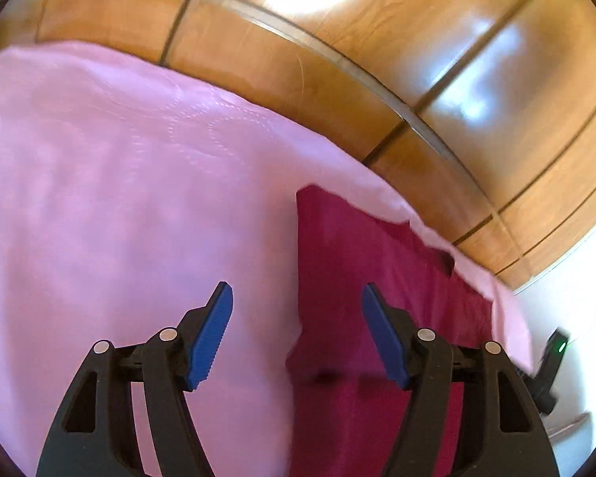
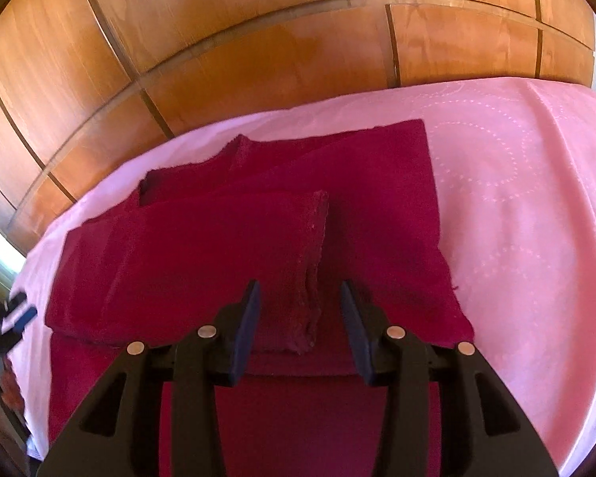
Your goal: Fold small clothes
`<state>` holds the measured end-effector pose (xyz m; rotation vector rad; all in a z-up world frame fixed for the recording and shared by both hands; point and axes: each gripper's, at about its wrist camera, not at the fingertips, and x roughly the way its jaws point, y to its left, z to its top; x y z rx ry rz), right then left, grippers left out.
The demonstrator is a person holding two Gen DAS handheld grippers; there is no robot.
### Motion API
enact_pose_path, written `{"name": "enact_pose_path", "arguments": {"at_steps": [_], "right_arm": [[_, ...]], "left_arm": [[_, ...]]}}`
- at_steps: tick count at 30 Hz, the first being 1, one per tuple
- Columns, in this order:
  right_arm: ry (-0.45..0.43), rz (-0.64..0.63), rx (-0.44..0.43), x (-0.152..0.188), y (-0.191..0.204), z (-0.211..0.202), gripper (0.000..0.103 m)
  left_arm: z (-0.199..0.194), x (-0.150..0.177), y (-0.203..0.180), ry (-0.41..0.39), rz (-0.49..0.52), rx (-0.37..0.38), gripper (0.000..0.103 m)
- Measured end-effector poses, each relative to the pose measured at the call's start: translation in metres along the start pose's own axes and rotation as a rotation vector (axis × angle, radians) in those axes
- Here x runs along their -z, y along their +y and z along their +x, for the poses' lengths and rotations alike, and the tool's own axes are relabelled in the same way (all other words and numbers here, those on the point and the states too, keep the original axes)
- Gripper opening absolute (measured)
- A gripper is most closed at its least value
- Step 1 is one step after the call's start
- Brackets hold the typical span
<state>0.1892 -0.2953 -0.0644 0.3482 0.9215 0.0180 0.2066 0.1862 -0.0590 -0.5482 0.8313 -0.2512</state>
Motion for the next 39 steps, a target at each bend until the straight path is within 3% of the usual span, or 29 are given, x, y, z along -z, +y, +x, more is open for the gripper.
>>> {"name": "enact_pose_path", "arguments": {"at_steps": [8,9,11,12,13,14,17,18,20,23,25,27,28,29,32,34,37,39], "right_arm": [[0.004,-0.017,0.004,-0.002,-0.003,0.005,0.038],[0.005,-0.022,0.008,-0.003,-0.002,0.006,0.038],[0.006,-0.029,0.015,-0.004,-0.001,0.008,0.036],[0.006,-0.037,0.017,-0.004,0.001,0.009,0.033],[0.006,-0.048,0.018,-0.005,0.002,0.008,0.017],[-0.004,-0.066,0.035,-0.005,0.005,0.005,0.005],[-0.065,-0.124,0.068,-0.004,0.014,-0.011,0.004],[-0.071,-0.133,0.090,-0.004,0.015,-0.012,0.004],[-0.070,-0.130,0.140,-0.002,0.013,-0.008,0.004],[-0.023,-0.100,0.177,0.004,0.004,0.010,0.004],[-0.025,-0.077,0.146,0.004,0.002,0.008,0.008],[-0.019,-0.064,0.124,0.002,-0.001,0.004,0.017],[-0.017,-0.063,0.113,0.002,-0.003,0.001,0.036],[-0.020,-0.063,0.109,0.002,-0.004,-0.003,0.043],[-0.063,-0.083,0.122,0.002,0.001,-0.020,0.044],[-0.096,-0.084,0.089,0.000,0.009,-0.033,0.044],[-0.107,-0.133,0.047,-0.001,0.031,-0.037,0.045],[-0.075,-0.174,0.024,0.001,0.046,-0.026,0.044]], "left_arm": [[0.066,-0.037,0.003,0.104,-0.051,0.108,0.066],[0.074,-0.039,0.001,0.122,-0.053,0.136,0.062],[0.083,-0.039,-0.004,0.140,-0.046,0.149,0.042],[0.086,-0.038,-0.010,0.141,-0.021,0.141,0.025],[0.084,-0.038,-0.014,0.126,0.004,0.127,0.013],[0.080,-0.037,-0.020,0.104,0.031,0.119,0.010],[0.056,-0.031,-0.038,0.006,0.116,0.095,0.010],[0.050,-0.026,-0.049,-0.029,0.175,0.056,0.010],[0.052,-0.019,-0.061,-0.050,0.255,-0.060,0.010],[0.091,-0.008,-0.066,0.005,0.347,-0.354,0.010],[0.097,-0.004,-0.064,0.018,0.359,-0.393,0.010],[0.079,-0.002,-0.069,-0.045,0.355,-0.430,0.010],[0.069,0.000,-0.071,-0.072,0.346,-0.430,0.010],[0.060,0.002,-0.074,-0.092,0.341,-0.415,0.010],[0.028,0.016,-0.096,-0.147,0.394,-0.335,0.010],[0.020,0.033,-0.113,-0.137,0.445,-0.247,0.022],[0.030,0.064,-0.129,-0.039,0.525,-0.183,0.023],[0.051,0.082,-0.127,0.035,0.550,-0.225,0.023]]}}
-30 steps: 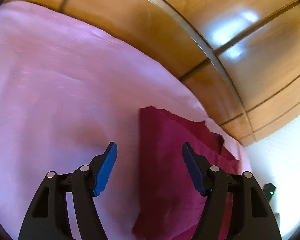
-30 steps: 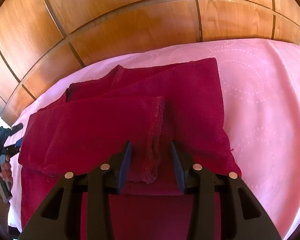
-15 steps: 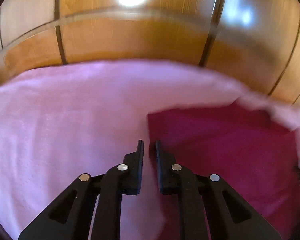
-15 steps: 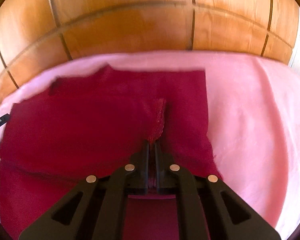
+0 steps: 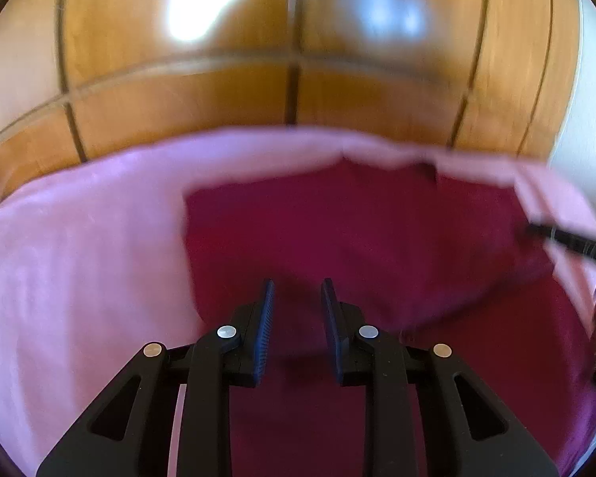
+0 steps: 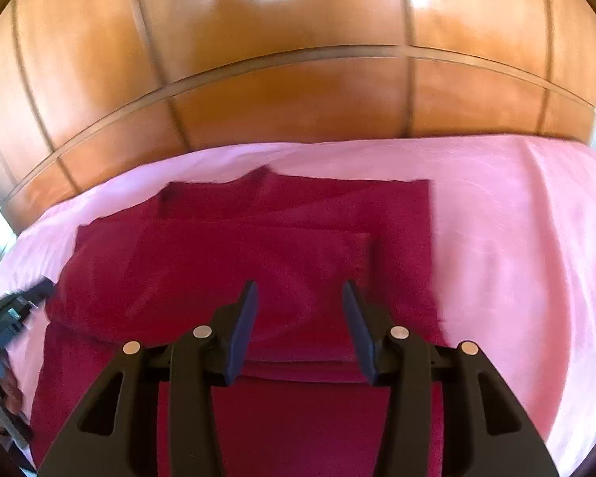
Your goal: Fold small clothes
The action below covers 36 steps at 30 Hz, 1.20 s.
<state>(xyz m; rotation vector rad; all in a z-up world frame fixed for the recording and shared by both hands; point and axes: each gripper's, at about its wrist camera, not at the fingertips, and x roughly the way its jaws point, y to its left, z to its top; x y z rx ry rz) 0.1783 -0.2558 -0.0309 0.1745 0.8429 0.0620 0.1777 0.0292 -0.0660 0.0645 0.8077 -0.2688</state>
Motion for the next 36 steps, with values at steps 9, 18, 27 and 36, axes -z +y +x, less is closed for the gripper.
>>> {"name": "enact_pose_path", "arguments": {"at_steps": [9,18,27,36], "right_arm": [[0.039,-0.057,0.027,0.030,0.010,0.033,0.050],[0.003,-0.037,-0.014,-0.003,0.019,0.014,0.061],[0.051,-0.037,0.078,-0.003,0.017,0.069,0.081],[0.034,-0.051,0.097,0.000,0.020,0.056,0.092]], "left_arm": [[0.008,0.014,0.010,0.049,-0.088,0.015,0.023],[-0.018,-0.007,-0.008,-0.030,-0.036,-0.006,0.023],[0.016,0.003,0.006,0.024,-0.130,-0.012,0.030],[-0.012,0.008,0.004,-0.016,-0.159,-0.038,0.055]]}}
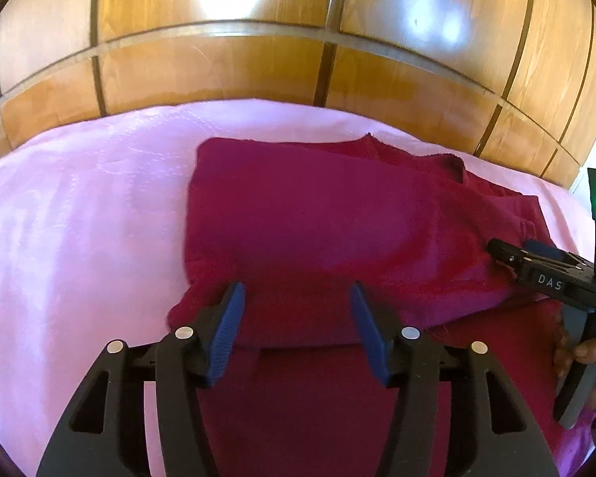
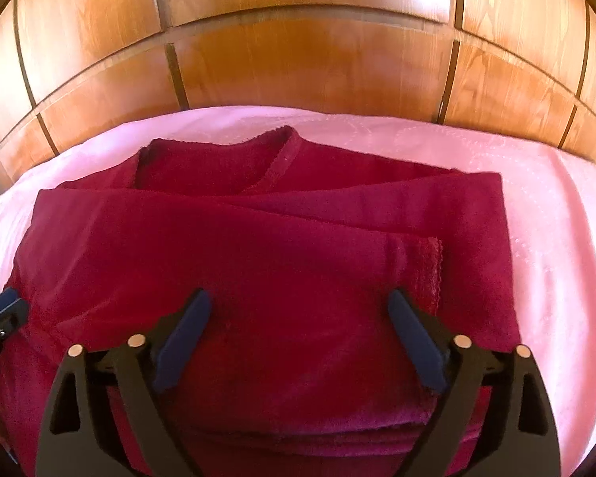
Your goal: Fold small clothes
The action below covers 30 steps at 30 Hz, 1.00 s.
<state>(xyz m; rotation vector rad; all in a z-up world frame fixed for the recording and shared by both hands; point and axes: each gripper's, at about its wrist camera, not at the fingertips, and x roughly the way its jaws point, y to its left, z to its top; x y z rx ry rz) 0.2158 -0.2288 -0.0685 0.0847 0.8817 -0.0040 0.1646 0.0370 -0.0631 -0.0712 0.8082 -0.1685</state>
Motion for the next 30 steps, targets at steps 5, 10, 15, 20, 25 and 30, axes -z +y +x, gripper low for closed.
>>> {"name": "enact_pose_path", "arguments": {"at_steps": [5,10,15,20,25,30], "right_arm": [[-0.032,0.046,-0.025,0.014,-0.006,-0.033,0.095],[0.003,0.051,-0.041,0.036,-0.008,-0.059,0.097],[0.091,0.061,-0.050,0.067,-0.016,-0.073,0.098],[0.129,0.066,-0.061,0.099,-0.026,-0.093,0.099],[0.106,0.080,-0.094,0.128,-0.040,-0.127,0.099],[0.064,0.152,-0.112,0.150,-0.063,-0.162,0.099]], "left_arm": [[-0.024,0.008,0.005,-0.017,-0.008,-0.008,0.055],[-0.043,0.023,0.009,-0.018,-0.013,-0.004,0.055],[-0.060,0.043,0.014,-0.009,-0.024,0.003,0.055],[-0.072,0.065,0.018,0.017,-0.045,0.018,0.055],[-0.087,0.090,0.026,0.045,-0.068,0.037,0.055],[-0.100,0.112,0.038,0.079,-0.100,0.057,0.055]]}}
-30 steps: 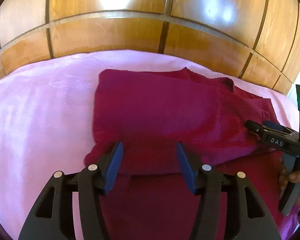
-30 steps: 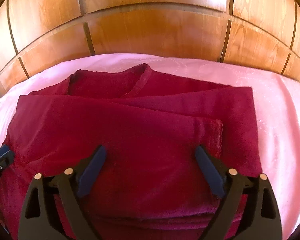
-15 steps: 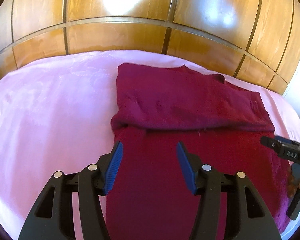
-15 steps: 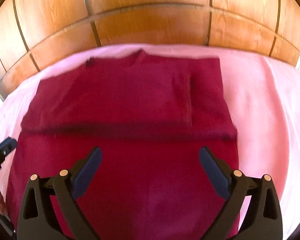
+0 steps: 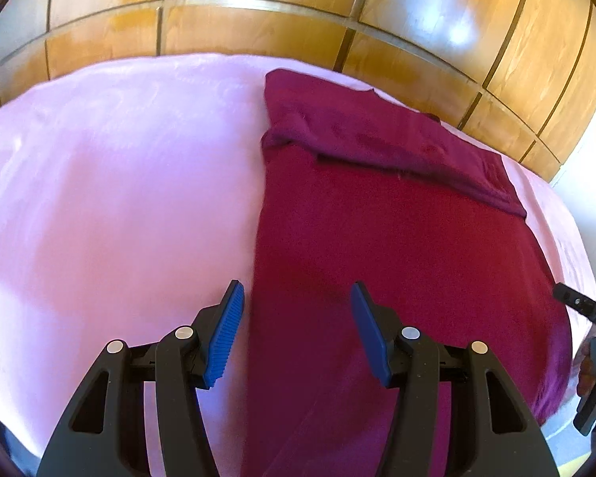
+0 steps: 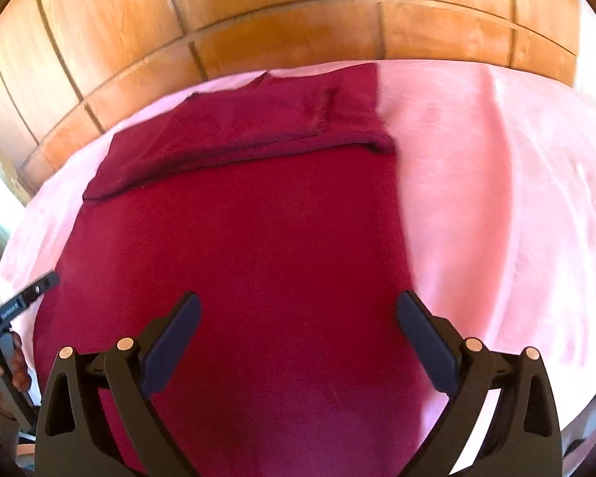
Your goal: Fold small clothes
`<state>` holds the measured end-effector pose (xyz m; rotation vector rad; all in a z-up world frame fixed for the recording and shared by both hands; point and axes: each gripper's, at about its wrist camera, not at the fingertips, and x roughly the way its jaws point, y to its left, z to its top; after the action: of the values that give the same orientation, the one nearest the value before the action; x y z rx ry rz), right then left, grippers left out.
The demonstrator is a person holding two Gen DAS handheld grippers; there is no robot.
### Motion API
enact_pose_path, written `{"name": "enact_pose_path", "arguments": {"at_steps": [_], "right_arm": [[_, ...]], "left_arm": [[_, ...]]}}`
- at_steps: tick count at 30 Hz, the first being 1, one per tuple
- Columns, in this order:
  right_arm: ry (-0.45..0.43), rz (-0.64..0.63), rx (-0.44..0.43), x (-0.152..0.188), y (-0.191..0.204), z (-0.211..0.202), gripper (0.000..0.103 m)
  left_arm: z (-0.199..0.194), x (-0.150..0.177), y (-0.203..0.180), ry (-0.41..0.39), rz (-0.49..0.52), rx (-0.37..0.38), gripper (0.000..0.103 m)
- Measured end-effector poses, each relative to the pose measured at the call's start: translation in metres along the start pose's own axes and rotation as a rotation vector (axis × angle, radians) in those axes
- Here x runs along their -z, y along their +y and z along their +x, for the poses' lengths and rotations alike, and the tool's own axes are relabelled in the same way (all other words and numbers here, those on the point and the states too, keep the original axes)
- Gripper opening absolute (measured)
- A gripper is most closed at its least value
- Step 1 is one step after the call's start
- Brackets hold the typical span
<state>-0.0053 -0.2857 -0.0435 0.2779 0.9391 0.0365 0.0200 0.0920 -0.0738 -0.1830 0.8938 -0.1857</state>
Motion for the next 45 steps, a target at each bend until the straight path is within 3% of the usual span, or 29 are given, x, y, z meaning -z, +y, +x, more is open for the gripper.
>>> {"name": "enact_pose_path", "arguments": {"at_steps": [6,9,11,14,16,17,18,19,20,23,27,30,34,39,40,41,42,43,45], "right_arm": [[0.038,0.064,-0.016,0.027,-0.022,-0.016,0.096],[0.081,0.085,-0.021,0.044,-0.031,-0.021,0.084],[0.112,0.088,-0.020,0.056,-0.034,-0.026,0.068],[0.191,0.090,-0.033,0.077,-0.037,-0.030,0.052],[0.236,0.077,-0.031,0.088,-0.037,-0.027,0.044],[0.254,0.066,-0.033,0.092,-0.036,-0.026,0.034],[0.266,0.059,-0.035,0.095,-0.035,-0.025,0.027],[0.281,0.050,-0.042,0.096,-0.034,-0.025,0.012],[0.285,0.045,-0.056,0.094,-0.032,-0.027,0.009],[0.253,0.013,-0.135,0.079,-0.021,-0.042,0.009],[0.137,0.020,-0.254,0.041,-0.011,-0.063,0.009],[0.064,0.063,-0.298,0.008,-0.008,-0.059,0.009],[0.030,0.110,-0.263,-0.025,-0.011,-0.033,0.009],[-0.003,0.158,-0.240,-0.064,-0.015,-0.004,0.010],[-0.010,0.169,-0.243,-0.067,-0.020,-0.002,0.018],[-0.026,0.187,-0.258,-0.075,-0.022,0.001,0.043],[-0.045,0.197,-0.265,-0.077,-0.024,-0.001,0.058],[-0.074,0.212,-0.273,-0.081,-0.026,-0.002,0.074],[-0.096,0.246,-0.278,-0.086,-0.035,-0.002,0.088]], "left_arm": [[-0.016,0.026,-0.001,0.008,0.045,0.005,0.055],[-0.025,0.038,-0.002,0.029,0.069,0.027,0.055],[-0.031,0.045,-0.001,0.044,0.078,0.041,0.055],[-0.040,0.058,0.000,0.090,0.097,0.078,0.055],[-0.046,0.069,0.001,0.124,0.117,0.097,0.044],[-0.047,0.073,0.000,0.142,0.126,0.106,0.042],[-0.049,0.077,0.001,0.158,0.136,0.120,0.028],[-0.049,0.078,0.001,0.170,0.143,0.133,0.014],[-0.050,0.079,0.001,0.176,0.147,0.144,0.011],[-0.062,0.069,0.007,0.157,0.117,0.223,0.008],[-0.076,0.036,0.017,0.098,0.004,0.383,0.008],[-0.070,0.009,0.016,0.060,-0.030,0.435,0.008],[-0.050,-0.021,0.012,0.040,-0.057,0.436,0.008],[-0.010,-0.059,0.016,0.054,-0.161,0.426,0.008],[-0.005,-0.067,0.020,0.052,-0.186,0.413,0.009],[0.000,-0.074,0.023,0.058,-0.214,0.413,0.012],[0.007,-0.084,0.027,0.054,-0.245,0.420,0.021],[0.009,-0.088,0.031,0.043,-0.267,0.414,0.040],[0.008,-0.094,0.042,-0.001,-0.331,0.364,0.066]]}}
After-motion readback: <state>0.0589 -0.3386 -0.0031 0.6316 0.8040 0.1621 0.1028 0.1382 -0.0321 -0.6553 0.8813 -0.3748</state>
